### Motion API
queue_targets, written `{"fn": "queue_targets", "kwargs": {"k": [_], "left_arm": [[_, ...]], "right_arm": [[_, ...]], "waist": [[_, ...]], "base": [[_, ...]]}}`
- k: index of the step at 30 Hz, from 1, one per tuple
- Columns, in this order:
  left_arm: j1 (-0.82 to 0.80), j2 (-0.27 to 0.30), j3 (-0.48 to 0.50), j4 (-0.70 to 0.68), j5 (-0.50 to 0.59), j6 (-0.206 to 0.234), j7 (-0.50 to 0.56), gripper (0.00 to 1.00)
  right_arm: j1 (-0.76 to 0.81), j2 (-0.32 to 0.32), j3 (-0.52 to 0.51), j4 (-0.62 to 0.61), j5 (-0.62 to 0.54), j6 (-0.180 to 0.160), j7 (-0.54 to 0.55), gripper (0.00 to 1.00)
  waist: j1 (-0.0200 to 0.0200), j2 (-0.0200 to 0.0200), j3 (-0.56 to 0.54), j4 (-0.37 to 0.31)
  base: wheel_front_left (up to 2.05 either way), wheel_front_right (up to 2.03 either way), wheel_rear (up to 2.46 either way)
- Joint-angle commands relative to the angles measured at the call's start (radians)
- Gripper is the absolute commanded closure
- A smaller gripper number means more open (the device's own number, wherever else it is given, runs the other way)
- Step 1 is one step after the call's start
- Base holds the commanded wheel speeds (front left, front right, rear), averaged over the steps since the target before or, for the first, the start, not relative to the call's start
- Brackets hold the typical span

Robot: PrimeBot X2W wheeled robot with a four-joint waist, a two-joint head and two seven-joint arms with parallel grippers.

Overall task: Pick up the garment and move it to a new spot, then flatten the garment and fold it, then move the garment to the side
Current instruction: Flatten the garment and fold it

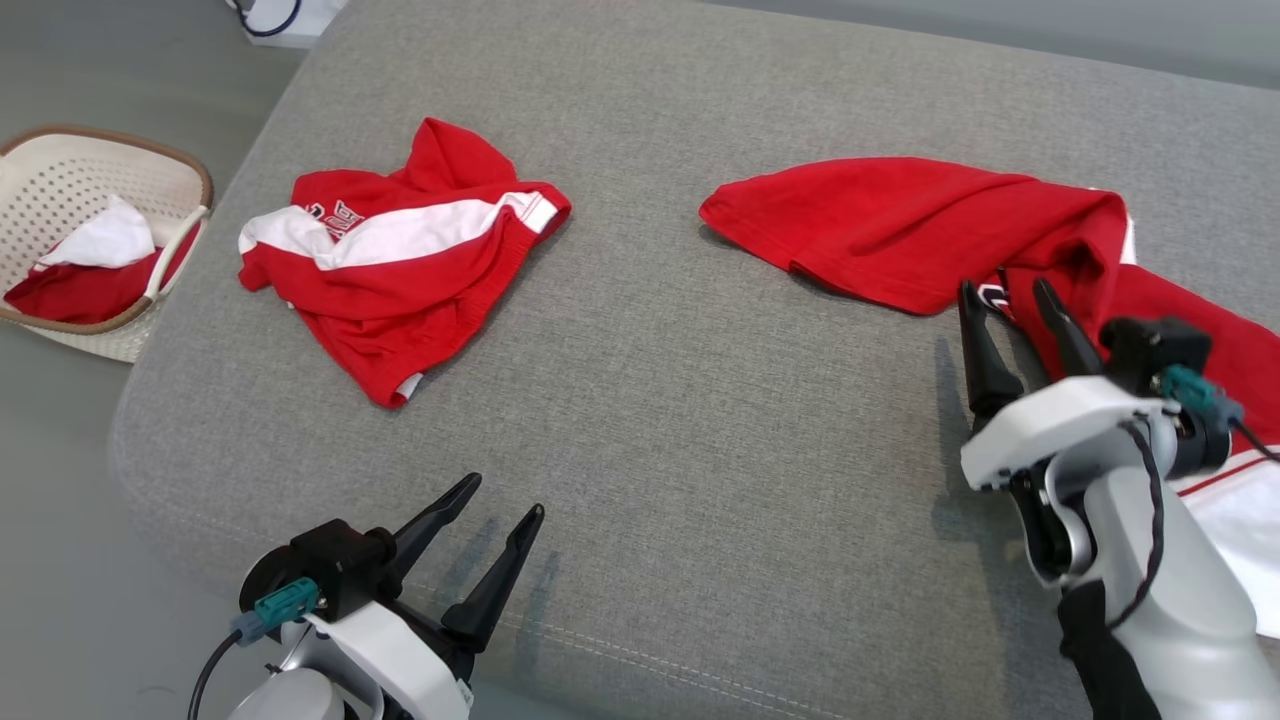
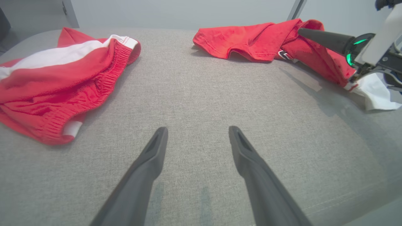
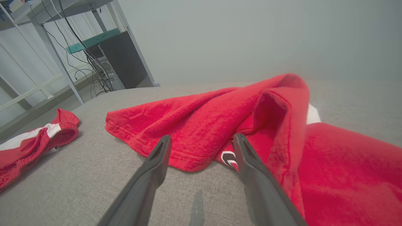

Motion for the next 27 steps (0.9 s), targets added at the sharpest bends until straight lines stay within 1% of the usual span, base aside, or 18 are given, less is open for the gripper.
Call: {"fn": "queue_targets", "kwargs": {"k": [1, 3, 4, 5, 6, 7, 8, 9, 11, 14, 18, 20, 21, 22, 24, 25, 26, 27], "left_arm": [[-0.018, 0.031, 0.031, -0.014, -0.015, -0.004, -0.009, 0.00], [-0.018, 0.030, 0.027, -0.012, -0.017, -0.004, -0.009, 0.00], [-0.018, 0.030, 0.027, -0.012, -0.017, -0.004, -0.009, 0.00], [-0.018, 0.028, 0.023, -0.008, -0.018, -0.004, -0.009, 0.00], [-0.018, 0.028, 0.023, -0.008, -0.018, -0.004, -0.009, 0.00], [-0.018, 0.024, 0.020, -0.007, -0.019, -0.004, -0.009, 0.00], [-0.018, 0.024, 0.020, -0.007, -0.019, -0.004, -0.009, 0.00], [-0.017, 0.023, 0.019, -0.007, -0.019, -0.004, -0.009, 0.00], [-0.016, 0.023, 0.017, -0.009, -0.020, -0.004, -0.009, 0.00], [-0.014, 0.026, 0.015, -0.013, -0.020, -0.004, -0.009, 0.00], [-0.015, 0.030, 0.011, -0.016, -0.020, -0.004, -0.009, 0.00], [-0.017, 0.029, 0.006, -0.020, -0.021, -0.004, -0.009, 0.00], [-0.018, 0.029, 0.005, -0.021, -0.023, -0.004, -0.009, 0.00], [-0.019, 0.030, 0.002, -0.022, -0.023, -0.004, -0.009, 0.00], [-0.021, 0.032, -0.004, -0.025, -0.026, -0.004, -0.009, 0.00], [-0.022, 0.033, -0.007, -0.025, -0.027, -0.004, -0.009, 0.00], [-0.023, 0.034, -0.009, -0.026, -0.029, -0.004, -0.009, 0.00], [-0.024, 0.035, -0.010, -0.025, -0.030, -0.004, -0.009, 0.00]], "right_arm": [[-0.053, 0.010, 0.023, 0.020, -0.001, 0.003, -0.025, 0.00], [-0.091, 0.010, 0.000, 0.081, 0.002, 0.003, -0.037, 0.00], [-0.091, 0.010, 0.000, 0.081, 0.002, 0.003, -0.037, 0.00], [-0.123, 0.010, -0.029, 0.148, 0.025, 0.003, -0.046, 0.00], [-0.123, 0.010, -0.029, 0.148, 0.025, 0.003, -0.046, 0.00], [-0.156, 0.010, -0.059, 0.214, 0.036, 0.003, -0.051, 0.00], [-0.156, 0.010, -0.059, 0.214, 0.036, 0.003, -0.051, 0.00], [-0.173, 0.010, -0.074, 0.241, 0.031, 0.003, -0.053, 0.00], [-0.199, 0.010, -0.106, 0.255, 0.013, 0.003, -0.053, 0.00], [-0.213, 0.010, -0.136, 0.243, -0.002, 0.003, -0.054, 0.00], [-0.216, 0.010, -0.134, 0.234, 0.004, 0.003, -0.054, 0.00], [-0.222, 0.010, -0.124, 0.251, 0.003, 0.003, -0.054, 0.00], [-0.227, 0.010, -0.120, 0.257, 0.006, 0.003, -0.054, 0.04], [-0.233, 0.010, -0.116, 0.264, 0.007, 0.003, -0.054, 0.42], [-0.246, 0.010, -0.119, 0.274, 0.009, 0.003, -0.054, 0.74], [-0.251, 0.010, -0.124, 0.277, 0.003, 0.003, -0.054, 0.95], [-0.255, 0.010, -0.131, 0.279, -0.007, 0.003, -0.054, 1.00], [-0.259, 0.010, -0.138, 0.282, -0.014, 0.003, -0.054, 1.00]], "waist": [[0.0000, 0.0000, 0.005, 0.010], [0.0000, 0.0000, 0.006, 0.015], [0.0000, 0.0000, 0.006, 0.015], [0.0000, 0.0000, 0.005, 0.019], [0.0000, 0.0000, 0.005, 0.019], [0.0000, 0.0000, 0.005, 0.022], [0.0000, 0.0000, 0.005, 0.022], [0.0000, 0.0000, 0.006, 0.022], [0.0000, 0.0000, 0.010, 0.021], [0.0000, 0.0000, 0.014, 0.019], [0.0000, 0.0000, 0.020, 0.014], [0.0000, 0.0000, 0.024, 0.016], [0.0000, 0.0000, 0.025, 0.017], [0.0000, 0.0000, 0.026, 0.019], [0.0000, 0.0000, 0.027, 0.025], [0.0000, 0.0000, 0.027, 0.029], [0.0000, 0.0000, 0.026, 0.033], [0.0000, 0.0000, 0.025, 0.036]], "base": [[0.00, 0.00, 0.00], [0.00, 0.00, 0.00], [0.00, 0.00, 0.00], [0.00, 0.00, 0.00], [0.00, 0.00, 0.00], [0.00, 0.00, 0.00], [0.00, 0.00, 0.00], [0.00, 0.00, 0.00], [0.00, 0.00, 0.00], [0.00, 0.00, 0.00], [0.00, 0.00, 0.00], [0.00, 0.00, 0.00], [0.00, 0.00, 0.00], [0.00, 0.00, 0.00], [0.00, 0.00, 0.00], [0.00, 0.00, 0.00], [0.00, 0.00, 0.00], [0.00, 0.00, 0.00]]}}
